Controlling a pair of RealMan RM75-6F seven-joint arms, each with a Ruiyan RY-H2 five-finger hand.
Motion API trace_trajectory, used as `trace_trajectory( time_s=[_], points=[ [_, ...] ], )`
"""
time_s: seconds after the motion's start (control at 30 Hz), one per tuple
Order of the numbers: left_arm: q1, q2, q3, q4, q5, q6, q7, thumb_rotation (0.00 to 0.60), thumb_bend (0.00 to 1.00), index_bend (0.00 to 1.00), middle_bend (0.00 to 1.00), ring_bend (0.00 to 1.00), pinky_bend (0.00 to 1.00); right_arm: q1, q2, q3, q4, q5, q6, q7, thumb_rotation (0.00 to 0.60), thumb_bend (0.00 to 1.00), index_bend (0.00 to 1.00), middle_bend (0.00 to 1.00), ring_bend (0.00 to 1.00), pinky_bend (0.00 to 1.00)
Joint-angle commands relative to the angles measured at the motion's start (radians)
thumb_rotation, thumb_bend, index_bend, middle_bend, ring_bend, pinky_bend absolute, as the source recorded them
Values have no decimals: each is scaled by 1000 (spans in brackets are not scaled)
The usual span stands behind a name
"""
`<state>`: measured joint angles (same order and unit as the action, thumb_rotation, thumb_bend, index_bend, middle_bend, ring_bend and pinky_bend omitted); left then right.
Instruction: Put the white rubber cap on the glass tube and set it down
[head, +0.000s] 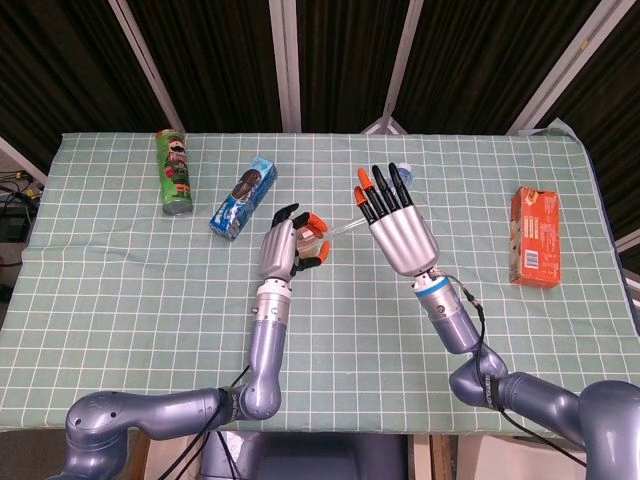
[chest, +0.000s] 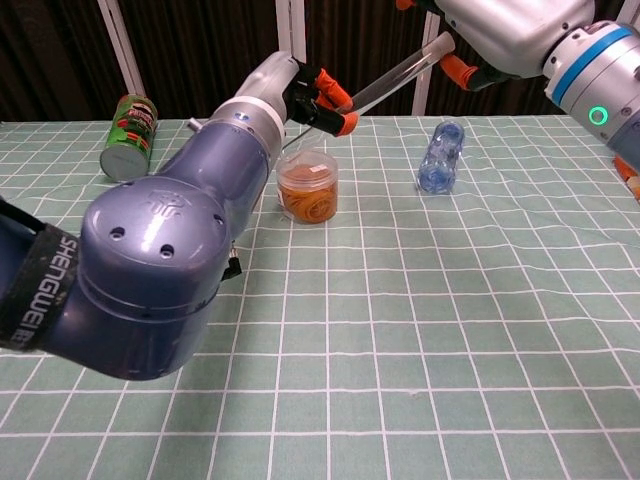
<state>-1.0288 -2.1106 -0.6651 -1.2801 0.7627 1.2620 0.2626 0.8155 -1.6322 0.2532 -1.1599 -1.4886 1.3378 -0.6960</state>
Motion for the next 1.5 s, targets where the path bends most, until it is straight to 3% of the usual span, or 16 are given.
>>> trace_trajectory(
  time_s=[0.03,0.47,1.1,1.5],
  points=[
    [2,1,6,-4,11,0,-8,600,793,544,504,109,0,-4,5,-1,-9,4,-2,-6,600,495,177,75,18,88],
    [56,41,74,-77,84,18,-27,600,793,545,504,108,0,-42,40,4,-48,42,4,-48,600,495,136,51,6,87],
    [230,147,253,-252,176,67,-39,600,794,546,508,108,0,-119,142,7,-170,78,47,-93,600,495,134,50,6,87],
    [306,152,370,-210,207,44,-44,600,794,547,507,109,0,-143,180,15,-232,87,66,-113,600,495,134,50,6,87]
  ],
)
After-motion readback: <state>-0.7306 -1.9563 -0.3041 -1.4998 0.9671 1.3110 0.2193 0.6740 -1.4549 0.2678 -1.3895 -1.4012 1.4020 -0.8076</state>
